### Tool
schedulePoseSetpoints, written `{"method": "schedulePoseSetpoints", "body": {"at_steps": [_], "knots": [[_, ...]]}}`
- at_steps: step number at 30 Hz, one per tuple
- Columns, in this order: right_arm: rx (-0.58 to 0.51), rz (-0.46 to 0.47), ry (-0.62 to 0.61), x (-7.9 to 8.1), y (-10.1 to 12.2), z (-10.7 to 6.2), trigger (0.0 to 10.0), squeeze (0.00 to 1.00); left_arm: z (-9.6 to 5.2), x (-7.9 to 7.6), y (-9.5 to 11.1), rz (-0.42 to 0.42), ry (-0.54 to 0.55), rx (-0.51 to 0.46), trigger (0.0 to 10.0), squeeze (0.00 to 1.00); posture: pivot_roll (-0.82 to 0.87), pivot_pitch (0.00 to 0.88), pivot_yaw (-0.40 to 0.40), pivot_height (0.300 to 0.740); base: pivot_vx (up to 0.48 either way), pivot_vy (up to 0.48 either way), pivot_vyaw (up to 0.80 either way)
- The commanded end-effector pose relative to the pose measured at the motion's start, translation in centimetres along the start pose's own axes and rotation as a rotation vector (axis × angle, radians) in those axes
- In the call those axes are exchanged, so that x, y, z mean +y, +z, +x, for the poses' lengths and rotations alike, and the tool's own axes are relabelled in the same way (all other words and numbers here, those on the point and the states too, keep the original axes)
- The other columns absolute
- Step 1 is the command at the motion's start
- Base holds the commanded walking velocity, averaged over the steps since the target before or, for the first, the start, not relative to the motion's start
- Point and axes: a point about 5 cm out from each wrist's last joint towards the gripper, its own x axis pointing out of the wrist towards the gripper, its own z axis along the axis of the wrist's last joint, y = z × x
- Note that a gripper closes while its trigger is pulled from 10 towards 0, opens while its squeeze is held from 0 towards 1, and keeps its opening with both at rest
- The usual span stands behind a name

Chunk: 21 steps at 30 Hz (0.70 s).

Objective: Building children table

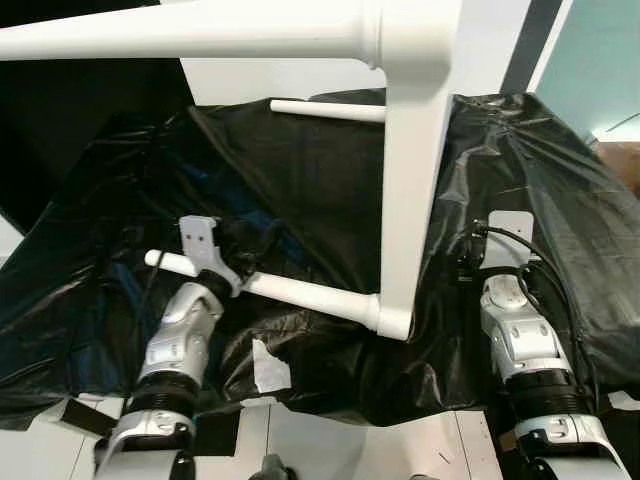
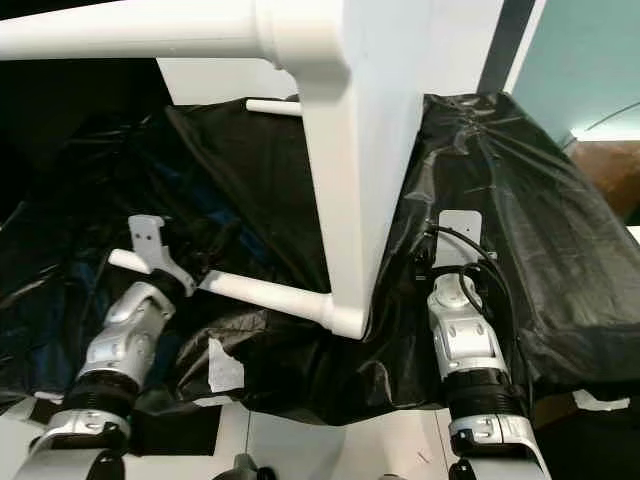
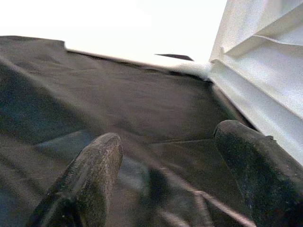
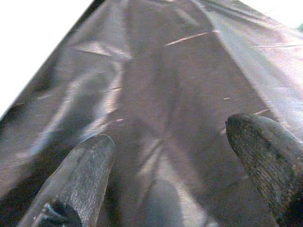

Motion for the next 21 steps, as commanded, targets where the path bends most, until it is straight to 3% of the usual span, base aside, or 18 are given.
{"method": "schedulePoseSetpoints", "body": {"at_steps": [1, 5, 8, 12, 21], "knots": [[-0.036, 0.049, 0.065, 0.9, 0.3, -0.7, 10.0, 0.00, 0.8, -0.9, 0.0, -0.008, -0.027, -0.009, 10.0, 0.00, -0.07, 0.027, 0.040, 0.740, 0.000, 0.000, 0.00], [-0.110, 0.111, 0.178, 2.4, 1.0, -2.0, 10.0, 0.00, 1.5, -2.0, 0.1, -0.087, -0.020, -0.025, 10.0, 0.00, -0.07, 0.027, 0.041, 0.740, 0.000, 0.000, 0.00], [-0.172, 0.103, 0.256, 3.5, 1.5, -3.1, 10.0, 0.00, 1.5, -2.6, 0.0, -0.136, -0.023, -0.025, 10.0, 0.00, -0.07, 0.024, 0.042, 0.740, 0.000, 0.000, 0.00], [-0.177, 0.082, 0.271, 4.0, 1.3, -3.4, 10.0, 0.00, 1.4, -3.1, -0.2, -0.180, -0.035, -0.029, 10.0, 0.00, -0.06, 0.027, 0.040, 0.740, 0.000, 0.000, 0.00], [-0.185, 0.115, 0.285, 3.8, 1.3, -3.4, 10.0, 0.00, 1.2, -4.2, -0.4, -0.188, -0.074, -0.032, 10.0, 0.00, -0.06, 0.028, 0.038, 0.740, 0.000, 0.000, 0.00]]}}
